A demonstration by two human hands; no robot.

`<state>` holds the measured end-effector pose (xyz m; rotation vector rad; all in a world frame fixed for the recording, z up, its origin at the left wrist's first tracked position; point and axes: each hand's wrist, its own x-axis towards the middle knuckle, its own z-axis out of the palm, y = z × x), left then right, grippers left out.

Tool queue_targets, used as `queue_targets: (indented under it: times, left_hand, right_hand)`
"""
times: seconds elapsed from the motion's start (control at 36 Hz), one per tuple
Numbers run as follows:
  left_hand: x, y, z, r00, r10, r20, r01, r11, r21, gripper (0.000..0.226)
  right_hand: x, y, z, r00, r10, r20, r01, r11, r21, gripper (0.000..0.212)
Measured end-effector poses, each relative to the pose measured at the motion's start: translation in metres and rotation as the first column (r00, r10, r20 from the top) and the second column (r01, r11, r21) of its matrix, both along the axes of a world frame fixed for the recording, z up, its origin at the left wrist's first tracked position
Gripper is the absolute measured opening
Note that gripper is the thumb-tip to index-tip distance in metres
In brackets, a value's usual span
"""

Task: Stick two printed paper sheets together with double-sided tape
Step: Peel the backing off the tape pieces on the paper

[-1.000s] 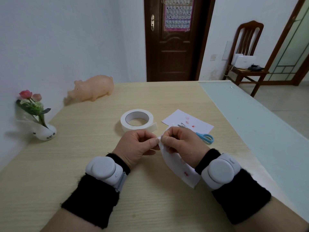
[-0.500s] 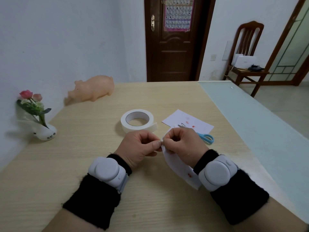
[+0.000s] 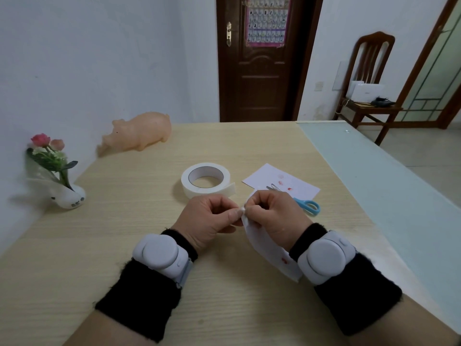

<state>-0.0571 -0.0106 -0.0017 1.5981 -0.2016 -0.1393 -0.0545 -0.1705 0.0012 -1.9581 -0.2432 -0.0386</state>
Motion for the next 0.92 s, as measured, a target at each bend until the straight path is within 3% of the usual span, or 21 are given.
queue_targets:
  times: [0.33, 0.44, 0.92]
  left_hand:
    - [0.0015, 0.0032, 0.0013, 0.997, 0.049, -0.056, -0.053, 0.996, -0.078, 0.015]
    - [0.001, 0.0024, 0.0018, 0.997, 0.044, -0.065, -0.049, 0.995, -0.09, 0.012]
    - [0.0002, 0.0021, 0.0017, 0.999, 0.007, -0.052, -0.009, 0.999, -0.031, 0.009]
  right_hand:
    - [-0.0034, -0.0029, 0.0053, 1.0, -0.03, 0.007, 0.029, 0.997, 0.067, 0.025]
    - [-0.0068, 0.0015, 0.007, 0.999, 0.013, 0.045, -0.015, 0.999, 0.039, 0.015]
    - [-0.0077, 0.0032, 0.0065, 0.998, -0.003, 0.066, 0.006, 0.999, -0.05, 0.016]
